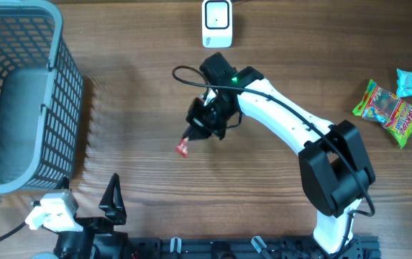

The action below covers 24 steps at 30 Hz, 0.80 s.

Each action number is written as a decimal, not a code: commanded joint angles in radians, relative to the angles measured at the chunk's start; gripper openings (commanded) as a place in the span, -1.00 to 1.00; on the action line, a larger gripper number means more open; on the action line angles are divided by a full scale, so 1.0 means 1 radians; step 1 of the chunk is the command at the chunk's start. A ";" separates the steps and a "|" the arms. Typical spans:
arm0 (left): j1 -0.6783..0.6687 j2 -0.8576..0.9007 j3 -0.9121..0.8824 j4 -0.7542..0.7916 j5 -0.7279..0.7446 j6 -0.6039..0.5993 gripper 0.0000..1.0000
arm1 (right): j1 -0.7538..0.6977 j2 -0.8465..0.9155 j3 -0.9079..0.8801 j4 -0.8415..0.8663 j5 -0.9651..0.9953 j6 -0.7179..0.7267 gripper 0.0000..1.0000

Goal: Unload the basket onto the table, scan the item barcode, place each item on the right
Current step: 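Hold the Nescafe stick at the scanner with the right gripper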

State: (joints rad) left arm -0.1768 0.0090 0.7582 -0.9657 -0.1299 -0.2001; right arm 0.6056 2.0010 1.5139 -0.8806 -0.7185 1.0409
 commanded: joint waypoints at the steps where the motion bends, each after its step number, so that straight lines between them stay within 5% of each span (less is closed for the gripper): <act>1: -0.006 -0.002 -0.002 0.002 0.008 0.009 1.00 | -0.006 0.000 0.014 0.091 0.443 -0.120 -0.92; 13: -0.006 -0.002 -0.002 0.002 0.008 0.009 1.00 | -0.157 0.068 0.105 0.775 0.882 -0.269 -0.90; 24: -0.006 -0.002 -0.002 0.002 0.008 0.009 1.00 | -0.177 0.512 0.711 0.689 1.085 -0.404 -0.90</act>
State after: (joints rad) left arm -0.1768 0.0090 0.7582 -0.9657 -0.1299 -0.2001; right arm 0.4374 2.4706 2.1571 -0.1833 0.2749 0.6868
